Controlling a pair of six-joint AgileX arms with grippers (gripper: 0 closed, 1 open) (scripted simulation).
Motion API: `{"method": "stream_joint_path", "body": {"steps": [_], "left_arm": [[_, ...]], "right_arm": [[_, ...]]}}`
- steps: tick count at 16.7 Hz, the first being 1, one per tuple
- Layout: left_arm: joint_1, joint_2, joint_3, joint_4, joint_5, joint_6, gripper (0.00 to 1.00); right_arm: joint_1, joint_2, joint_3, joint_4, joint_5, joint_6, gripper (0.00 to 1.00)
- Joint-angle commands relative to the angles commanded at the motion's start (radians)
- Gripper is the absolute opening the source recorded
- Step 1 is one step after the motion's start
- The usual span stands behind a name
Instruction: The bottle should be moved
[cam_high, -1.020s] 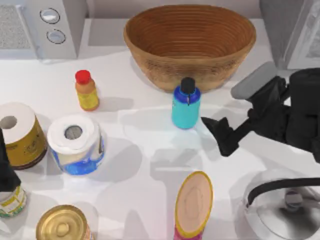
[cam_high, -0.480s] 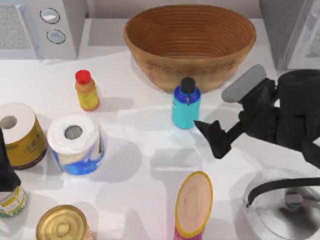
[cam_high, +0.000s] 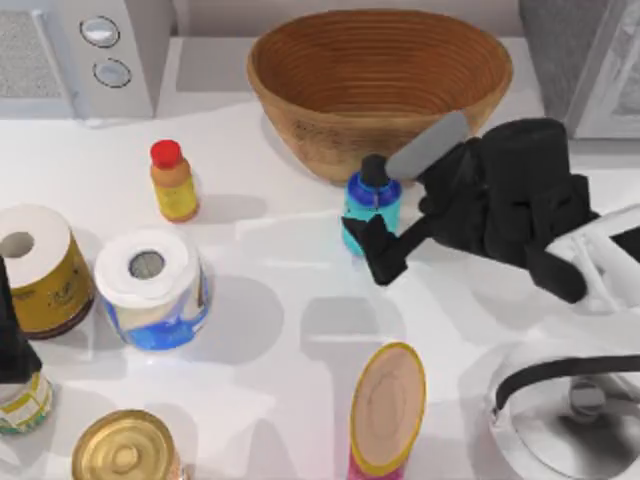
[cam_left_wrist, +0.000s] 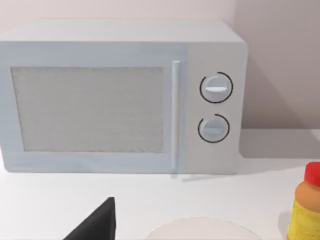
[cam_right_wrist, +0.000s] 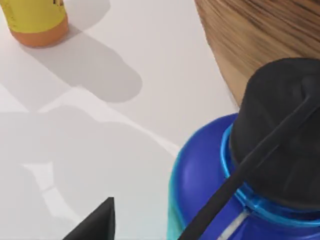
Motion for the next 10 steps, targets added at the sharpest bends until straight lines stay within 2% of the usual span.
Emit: {"method": "stream_joint_path", "body": {"steps": [4,9,10], "left_arm": [[0.000,0.000,0.000,0.000,0.000,0.000,1.00],[0.000,0.000,0.000,0.000,0.000,0.000,1.00],[0.000,0.000,0.000,0.000,0.000,0.000,1.00]], "right_arm": [[0.028,0.118,0.079,0.042,0.026,0.014,1.00],[0.031,0.131,0.087,0.046,0.029,0.016,1.00],[0.031,0.131,0.087,0.046,0.029,0.016,0.92]]}}
